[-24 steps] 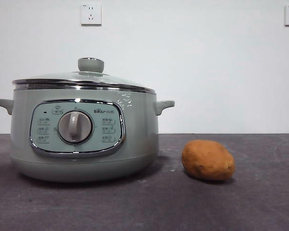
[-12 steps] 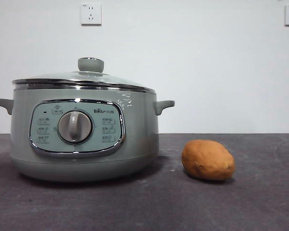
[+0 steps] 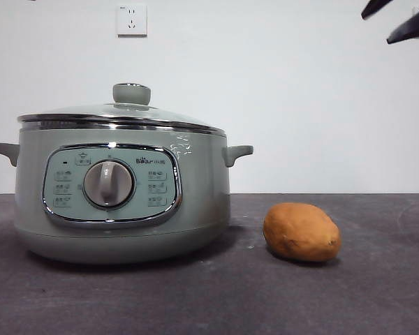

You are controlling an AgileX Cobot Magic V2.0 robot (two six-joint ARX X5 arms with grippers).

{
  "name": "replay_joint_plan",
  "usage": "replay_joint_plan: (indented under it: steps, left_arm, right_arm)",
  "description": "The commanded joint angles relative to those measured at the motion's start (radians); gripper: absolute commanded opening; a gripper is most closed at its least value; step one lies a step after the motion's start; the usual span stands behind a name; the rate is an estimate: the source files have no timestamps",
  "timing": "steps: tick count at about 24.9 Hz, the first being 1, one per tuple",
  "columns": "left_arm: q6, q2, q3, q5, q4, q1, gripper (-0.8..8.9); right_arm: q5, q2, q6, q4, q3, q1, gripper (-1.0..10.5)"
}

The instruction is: Pick up the potato,open the lid,put the potato in the pot,close the lid

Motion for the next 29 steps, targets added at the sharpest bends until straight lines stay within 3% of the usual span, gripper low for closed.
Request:
replay_joint_plan:
  steps: [1,6,11,15,22,29]
  left_arm:
    - [0.006,-0.002,0.002,0.006,0.02,-0.003,4.28]
    - [0.006,-0.002,0.025,0.005,0.02,-0.007,4.28]
    - [0.006,-0.002,0.077,-0.022,0.011,-0.047,4.27]
    - [0.008,-0.002,0.122,-0.053,-0.003,-0.088,4.27]
    - [0.011,-0.002,0.155,-0.079,-0.008,-0.192,4.27]
    - [0.016,-0.002,0.155,-0.175,-0.013,-0.254,4.27]
  right_arm:
    - [0.009,0.001,-0.013,0.006,-0.002,0.023,4.8]
    - [0.125,0.034,-0.041,-0.039,0.035,0.137,4.8]
    - [0.35,0.15,-0.091,-0.177,0.126,0.306,4.8]
    - [0.475,0.267,-0.094,-0.211,0.162,0.407,4.7]
    - [0.486,0.532,-0.092,-0.145,0.162,0.447,4.7]
    - [0.479,0.746,-0.086,-0.077,0.162,0.446,4.7]
